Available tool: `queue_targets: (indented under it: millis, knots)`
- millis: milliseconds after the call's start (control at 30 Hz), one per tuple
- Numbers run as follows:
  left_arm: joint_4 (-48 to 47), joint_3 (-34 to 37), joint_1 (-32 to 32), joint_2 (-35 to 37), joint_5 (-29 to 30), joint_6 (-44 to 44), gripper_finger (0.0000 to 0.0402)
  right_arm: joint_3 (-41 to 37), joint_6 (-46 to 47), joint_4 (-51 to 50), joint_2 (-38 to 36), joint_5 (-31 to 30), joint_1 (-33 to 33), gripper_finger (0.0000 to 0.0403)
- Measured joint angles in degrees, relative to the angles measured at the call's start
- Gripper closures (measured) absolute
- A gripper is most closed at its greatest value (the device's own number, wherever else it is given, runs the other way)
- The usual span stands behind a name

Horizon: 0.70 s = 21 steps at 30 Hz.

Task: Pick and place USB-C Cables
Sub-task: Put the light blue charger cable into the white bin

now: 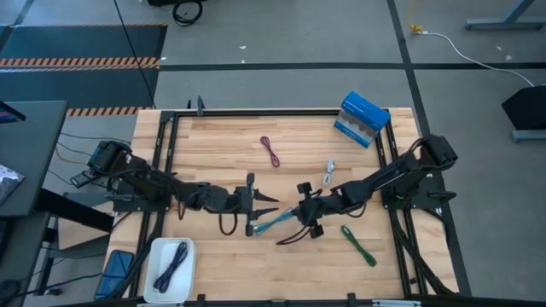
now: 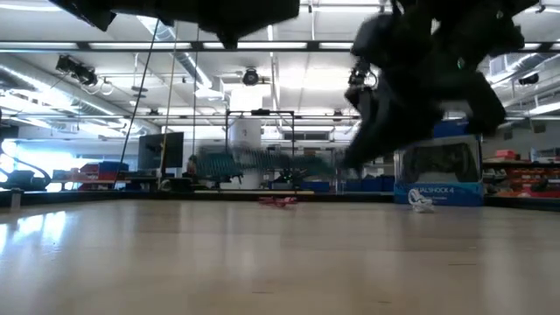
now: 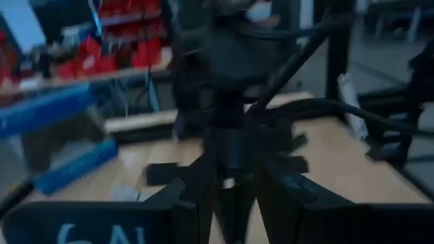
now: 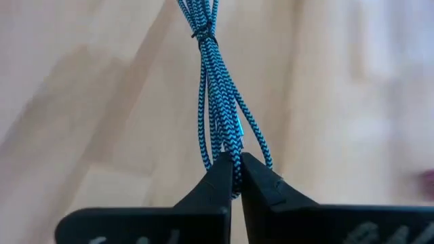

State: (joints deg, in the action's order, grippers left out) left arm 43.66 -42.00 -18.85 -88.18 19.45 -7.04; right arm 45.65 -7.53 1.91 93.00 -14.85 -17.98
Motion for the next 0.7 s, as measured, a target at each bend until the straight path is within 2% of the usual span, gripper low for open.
queue_targets:
  millis: [133,367,500,700]
  knots:
    - [1.0,0.0,-1.4,2.8,2.2,-3.8,0.0293,0.0,-1.3,2.6,-6.8,-3.9,0.0,0.0389]
    - [-11.7,0.3,-3.6,13.6,16.0,-4.1,0.0253,0.0,-3.4,2.4,-17.8,-8.5,0.2,0.0389]
    - [-11.8,2.6,-4.5,17.1,16.7,-4.2,0.0228,0.0,-3.3,0.9,-20.2,-11.2,0.7,0.0389]
    - [-14.7,4.7,-2.5,18.1,17.2,-0.7,0.0188,0.0,-5.2,3.7,-21.1,-11.0,-1.0,0.0389]
